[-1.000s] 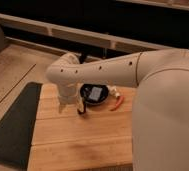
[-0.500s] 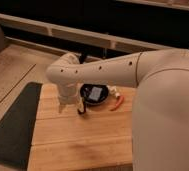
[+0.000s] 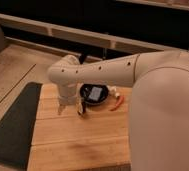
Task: Knock the eraser over
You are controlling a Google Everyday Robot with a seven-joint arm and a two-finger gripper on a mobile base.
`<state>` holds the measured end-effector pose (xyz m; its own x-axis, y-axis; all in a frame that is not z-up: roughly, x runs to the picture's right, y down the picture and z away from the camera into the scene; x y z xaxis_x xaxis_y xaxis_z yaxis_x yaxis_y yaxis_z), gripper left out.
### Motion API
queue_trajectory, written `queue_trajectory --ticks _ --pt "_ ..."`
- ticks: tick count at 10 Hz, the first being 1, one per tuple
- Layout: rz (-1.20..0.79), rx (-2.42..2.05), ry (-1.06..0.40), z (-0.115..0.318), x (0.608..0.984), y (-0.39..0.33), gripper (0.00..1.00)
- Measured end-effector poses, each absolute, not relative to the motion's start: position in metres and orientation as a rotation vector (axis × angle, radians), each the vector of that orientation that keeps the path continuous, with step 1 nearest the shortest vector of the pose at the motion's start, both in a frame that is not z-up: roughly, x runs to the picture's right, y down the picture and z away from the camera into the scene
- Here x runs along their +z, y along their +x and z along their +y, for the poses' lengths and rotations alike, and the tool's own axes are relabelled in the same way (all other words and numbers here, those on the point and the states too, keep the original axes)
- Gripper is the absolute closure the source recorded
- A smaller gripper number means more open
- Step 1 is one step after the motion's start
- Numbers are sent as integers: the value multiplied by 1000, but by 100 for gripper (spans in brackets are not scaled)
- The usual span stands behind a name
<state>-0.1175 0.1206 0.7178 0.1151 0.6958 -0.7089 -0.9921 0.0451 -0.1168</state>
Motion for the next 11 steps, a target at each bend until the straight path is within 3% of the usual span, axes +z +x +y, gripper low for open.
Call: queue_trajectory --ticks 11 --pt "715 1208 -850 114 811 -105 35"
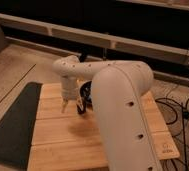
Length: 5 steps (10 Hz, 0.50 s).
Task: Knock the eraser over
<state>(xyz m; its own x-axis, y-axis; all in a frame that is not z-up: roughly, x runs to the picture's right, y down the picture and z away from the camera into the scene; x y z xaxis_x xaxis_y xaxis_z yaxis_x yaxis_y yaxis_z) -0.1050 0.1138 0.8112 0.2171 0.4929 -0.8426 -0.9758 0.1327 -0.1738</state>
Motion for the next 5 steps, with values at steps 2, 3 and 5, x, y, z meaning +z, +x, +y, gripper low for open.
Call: queue_trajectory --ticks 2,3,5 --pt "727 1224 -776 101 832 -79 35" --pt "698 1229 -716 88 843 -67 35" --pt "576 1228 -609 52 855 -60 35"
